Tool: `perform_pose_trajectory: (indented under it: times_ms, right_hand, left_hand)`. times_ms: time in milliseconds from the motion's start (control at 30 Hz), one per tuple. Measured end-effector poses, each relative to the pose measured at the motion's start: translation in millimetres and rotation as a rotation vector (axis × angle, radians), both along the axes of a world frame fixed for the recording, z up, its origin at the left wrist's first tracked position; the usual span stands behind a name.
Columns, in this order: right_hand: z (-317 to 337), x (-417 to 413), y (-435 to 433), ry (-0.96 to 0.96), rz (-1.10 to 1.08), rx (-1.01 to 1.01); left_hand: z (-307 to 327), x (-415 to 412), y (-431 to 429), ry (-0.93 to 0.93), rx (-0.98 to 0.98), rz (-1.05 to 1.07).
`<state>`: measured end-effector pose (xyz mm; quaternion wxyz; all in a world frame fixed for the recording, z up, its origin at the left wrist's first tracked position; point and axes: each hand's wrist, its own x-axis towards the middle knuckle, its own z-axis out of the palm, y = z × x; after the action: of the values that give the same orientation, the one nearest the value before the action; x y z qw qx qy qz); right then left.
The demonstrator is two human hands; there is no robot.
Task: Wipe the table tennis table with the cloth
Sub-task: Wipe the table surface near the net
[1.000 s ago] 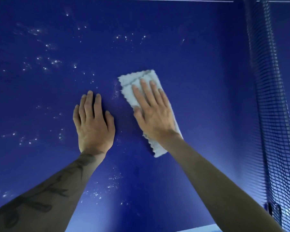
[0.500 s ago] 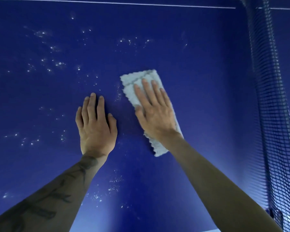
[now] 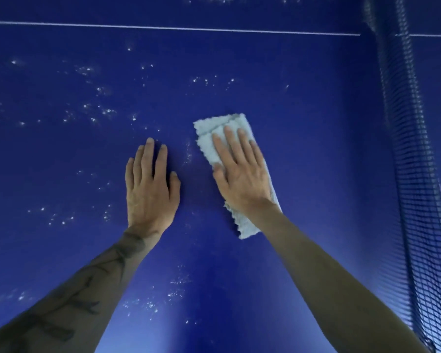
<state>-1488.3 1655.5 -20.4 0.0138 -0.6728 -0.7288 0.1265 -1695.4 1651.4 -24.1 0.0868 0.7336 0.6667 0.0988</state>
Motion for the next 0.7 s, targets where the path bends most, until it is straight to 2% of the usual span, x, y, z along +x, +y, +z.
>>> perform_pose_trajectory:
  times_ms: [167, 233, 300, 367, 467, 533, 700]
  right_hand:
    - [-0.7, 67.7, 43.3, -0.018, -0.398, -0.020]
    - [-1.5, 69.8, 76.3, -0.034, -0.471, 0.004]
    - [-3.4, 54.8, 103.1, -0.025, -0.440, 0.008]
    - [-1.0, 30.4, 112.4, 0.000, -0.319, -0.008]
    - [1.0, 5.5, 87.9, -0.010, -0.029, -0.011]
    - [-0.7, 18.5, 70.4, -0.012, 0.044, -0.014]
    - [0.4, 71.7, 104.7, -0.038, -0.333, -0.031]
  left_hand:
    - [-6.6, -6.1, 26.4, 0.036, -0.009, -0.028]
    - [-10.8, -7.6, 26.7, 0.031, 0.018, -0.027]
    - [-11.7, -8.4, 26.2, 0.029, 0.039, -0.024]
    - [-11.0, -7.6, 27.9, 0.033, 0.044, -0.025]
    - [-9.0, -5.5, 28.7, 0.027, 0.033, -0.018]
    - [-9.4, -6.2, 28.8, 0.022, 0.029, -0.015]
    - [-11.9, -7.7, 29.8, 0.014, 0.030, -0.013]
